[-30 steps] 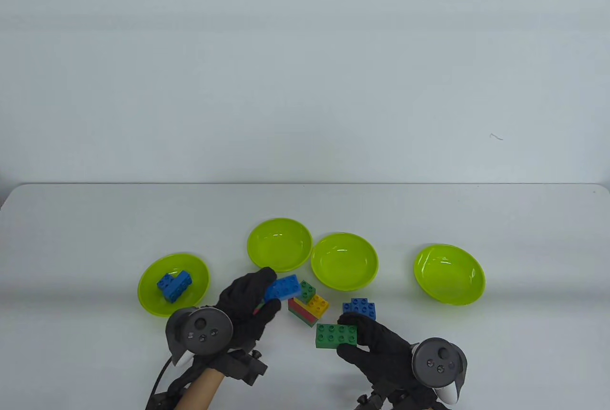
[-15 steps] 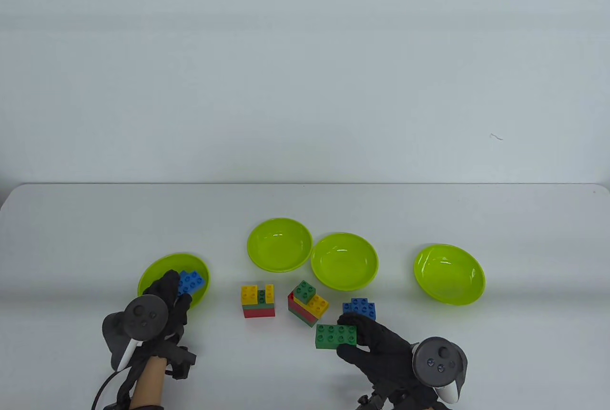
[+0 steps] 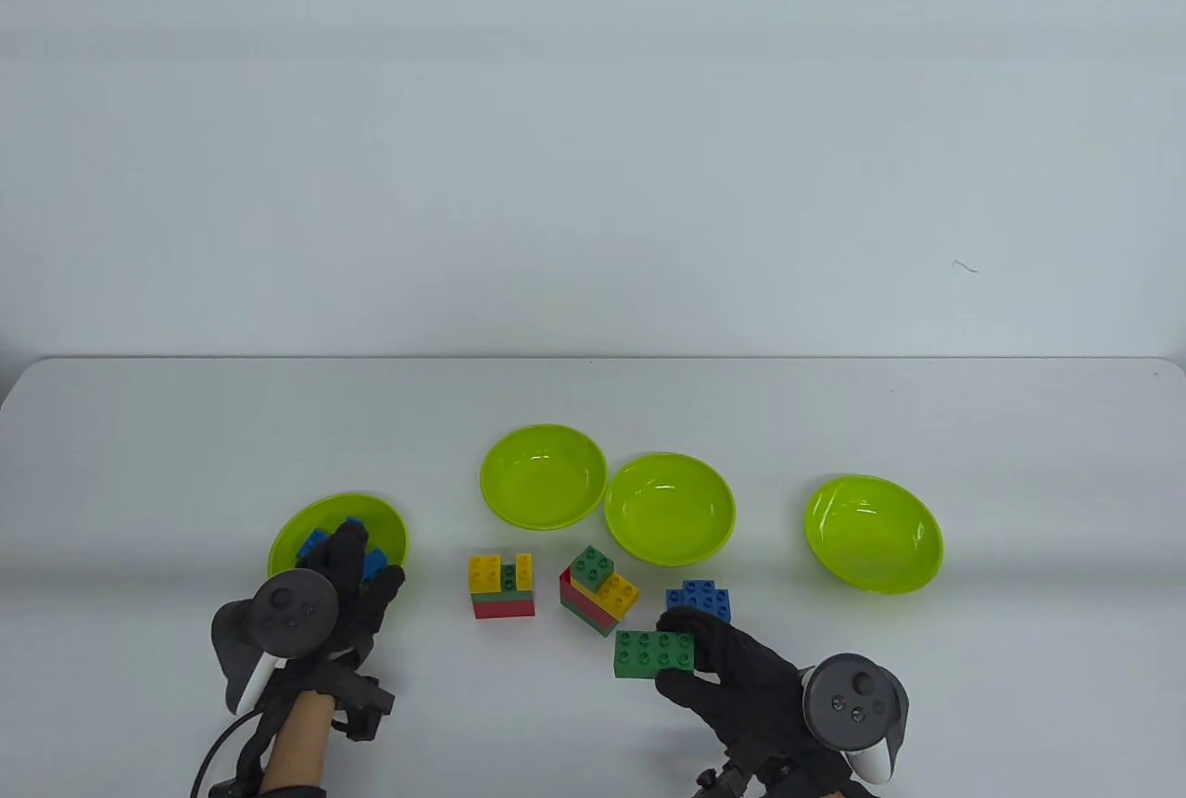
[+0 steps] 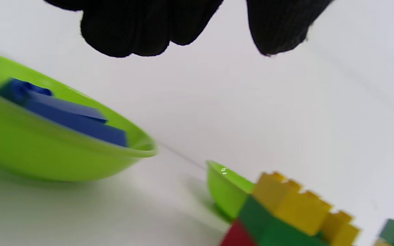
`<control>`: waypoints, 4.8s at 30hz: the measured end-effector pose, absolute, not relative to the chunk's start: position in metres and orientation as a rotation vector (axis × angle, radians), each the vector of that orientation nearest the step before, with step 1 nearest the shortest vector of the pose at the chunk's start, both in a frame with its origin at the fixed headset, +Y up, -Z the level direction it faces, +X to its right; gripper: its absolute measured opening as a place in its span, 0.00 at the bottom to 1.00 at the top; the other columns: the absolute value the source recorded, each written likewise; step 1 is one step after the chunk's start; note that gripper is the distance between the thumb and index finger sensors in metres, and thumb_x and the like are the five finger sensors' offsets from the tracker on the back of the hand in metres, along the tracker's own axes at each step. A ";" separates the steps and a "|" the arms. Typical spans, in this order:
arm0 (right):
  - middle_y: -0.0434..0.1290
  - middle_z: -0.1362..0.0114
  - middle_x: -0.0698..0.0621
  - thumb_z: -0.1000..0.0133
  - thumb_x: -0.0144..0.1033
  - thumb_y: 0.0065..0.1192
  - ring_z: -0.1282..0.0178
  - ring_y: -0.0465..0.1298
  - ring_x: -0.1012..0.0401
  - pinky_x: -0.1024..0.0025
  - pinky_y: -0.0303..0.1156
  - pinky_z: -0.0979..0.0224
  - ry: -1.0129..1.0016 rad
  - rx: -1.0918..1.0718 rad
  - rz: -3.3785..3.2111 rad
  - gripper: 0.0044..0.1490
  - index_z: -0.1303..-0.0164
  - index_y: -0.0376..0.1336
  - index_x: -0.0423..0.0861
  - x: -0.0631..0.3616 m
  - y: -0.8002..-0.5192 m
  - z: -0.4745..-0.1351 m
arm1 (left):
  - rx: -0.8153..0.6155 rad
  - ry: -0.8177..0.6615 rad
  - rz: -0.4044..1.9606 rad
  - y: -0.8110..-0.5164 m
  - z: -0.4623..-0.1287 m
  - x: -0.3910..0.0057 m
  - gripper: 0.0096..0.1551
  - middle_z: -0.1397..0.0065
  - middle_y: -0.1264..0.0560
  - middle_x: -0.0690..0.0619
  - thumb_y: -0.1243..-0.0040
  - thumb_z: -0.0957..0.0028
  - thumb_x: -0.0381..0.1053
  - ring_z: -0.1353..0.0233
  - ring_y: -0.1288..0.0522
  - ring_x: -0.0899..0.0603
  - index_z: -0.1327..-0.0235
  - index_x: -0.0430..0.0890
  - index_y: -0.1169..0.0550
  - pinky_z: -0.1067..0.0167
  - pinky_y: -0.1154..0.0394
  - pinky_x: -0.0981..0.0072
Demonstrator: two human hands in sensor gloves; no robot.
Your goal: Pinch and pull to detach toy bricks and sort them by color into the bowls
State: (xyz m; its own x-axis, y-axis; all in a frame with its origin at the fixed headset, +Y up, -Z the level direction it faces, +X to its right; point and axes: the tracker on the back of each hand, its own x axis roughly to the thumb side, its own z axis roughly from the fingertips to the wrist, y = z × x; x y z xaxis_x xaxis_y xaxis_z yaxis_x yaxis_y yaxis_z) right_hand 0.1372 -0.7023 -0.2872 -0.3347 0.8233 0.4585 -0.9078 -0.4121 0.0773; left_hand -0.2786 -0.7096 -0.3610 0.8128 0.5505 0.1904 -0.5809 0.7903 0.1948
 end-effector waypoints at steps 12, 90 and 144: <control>0.76 0.35 0.40 0.49 0.46 0.67 0.41 0.79 0.47 0.48 0.70 0.32 -0.211 0.517 1.906 0.40 0.30 0.63 0.38 0.137 -0.702 -0.287 | 0.049 -0.582 1.092 -0.691 -0.338 -0.156 0.44 0.27 0.33 0.26 0.49 0.40 0.61 0.30 0.31 0.26 0.24 0.30 0.35 0.32 0.41 0.32; 0.54 0.14 0.32 0.45 0.54 0.62 0.18 0.56 0.29 0.29 0.48 0.23 -0.218 0.609 2.558 0.54 0.15 0.48 0.39 0.167 -0.666 -0.289 | -0.047 -0.156 0.428 -0.680 -0.466 -0.163 0.47 0.23 0.37 0.27 0.43 0.44 0.58 0.26 0.35 0.25 0.22 0.32 0.41 0.31 0.45 0.27; 0.73 0.28 0.41 0.51 0.37 0.70 0.32 0.75 0.44 0.47 0.64 0.24 -0.051 0.522 2.944 0.38 0.29 0.64 0.43 0.121 -0.716 -0.365 | 0.017 -0.580 0.289 -0.698 -0.310 -0.143 0.59 0.18 0.59 0.22 0.44 0.44 0.67 0.20 0.54 0.17 0.17 0.36 0.55 0.33 0.56 0.18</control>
State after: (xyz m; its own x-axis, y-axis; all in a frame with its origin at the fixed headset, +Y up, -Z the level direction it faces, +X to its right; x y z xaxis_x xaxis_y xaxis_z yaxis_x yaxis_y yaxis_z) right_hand 0.1205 -0.7157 -0.3653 -0.9280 0.1426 0.3443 -0.1544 -0.9880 -0.0069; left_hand -0.1432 -0.6984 -0.3099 0.7975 0.2641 0.5424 -0.2739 0.9596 -0.0645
